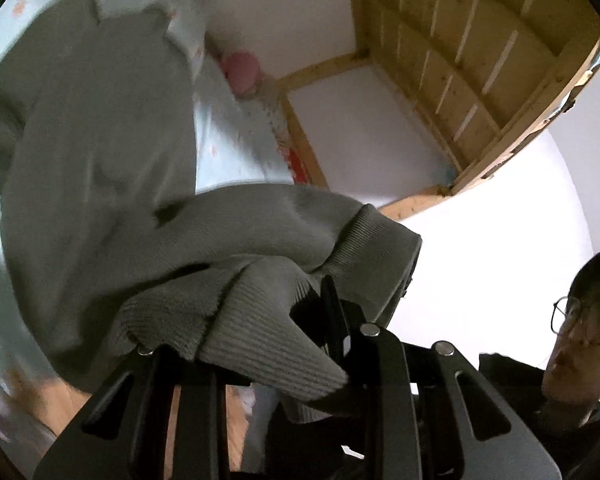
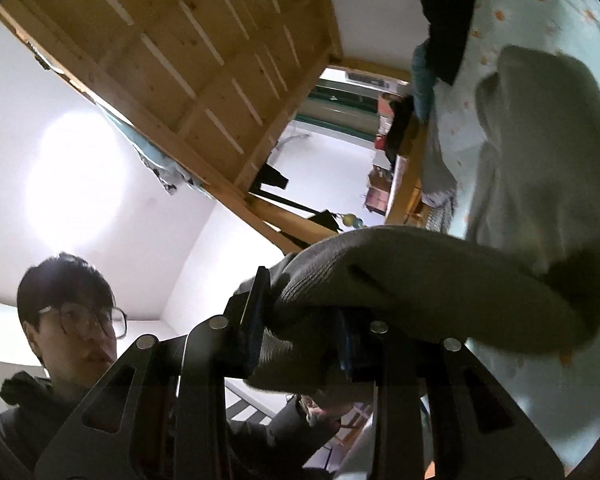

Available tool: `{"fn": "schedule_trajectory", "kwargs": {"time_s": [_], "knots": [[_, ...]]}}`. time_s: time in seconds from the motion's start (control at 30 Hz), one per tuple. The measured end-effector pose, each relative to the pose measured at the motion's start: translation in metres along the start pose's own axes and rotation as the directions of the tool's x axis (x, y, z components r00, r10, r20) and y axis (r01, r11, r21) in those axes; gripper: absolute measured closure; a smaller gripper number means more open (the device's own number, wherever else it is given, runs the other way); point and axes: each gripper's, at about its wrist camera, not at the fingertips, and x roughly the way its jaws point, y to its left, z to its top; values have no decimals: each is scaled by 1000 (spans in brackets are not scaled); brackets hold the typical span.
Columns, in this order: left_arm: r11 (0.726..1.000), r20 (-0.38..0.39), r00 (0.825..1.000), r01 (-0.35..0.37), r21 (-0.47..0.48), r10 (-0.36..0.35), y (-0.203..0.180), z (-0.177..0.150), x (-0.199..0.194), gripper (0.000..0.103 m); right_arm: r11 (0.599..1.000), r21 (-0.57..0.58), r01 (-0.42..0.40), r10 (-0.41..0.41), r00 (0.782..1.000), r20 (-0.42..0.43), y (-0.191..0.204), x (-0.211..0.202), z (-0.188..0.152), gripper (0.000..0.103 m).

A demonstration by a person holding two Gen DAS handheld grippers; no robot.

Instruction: Fold large clothes

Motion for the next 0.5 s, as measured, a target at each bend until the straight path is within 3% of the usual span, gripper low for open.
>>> {"fn": "schedule_trajectory", "kwargs": {"time_s": [0.2, 0.33, 0.43, 0.5], "knots": [[995, 88, 994, -65, 76, 59, -16, 109, 5, 79, 1000, -16, -1, 2, 999, 54, -18, 34, 75, 73], [984, 166, 974, -167, 70, 153, 1, 192, 1, 79, 998, 18, 52, -54, 989, 138, -46, 63, 138, 73], [964, 162, 950, -265, -28, 266, 34, 248, 4, 76, 987, 111, 116, -141, 955, 261, -80, 66, 174, 80], [944, 110, 938, -321, -77, 328, 59, 269, 12, 74, 953, 209, 219, -276, 913, 302, -107, 63, 196, 80]]}}
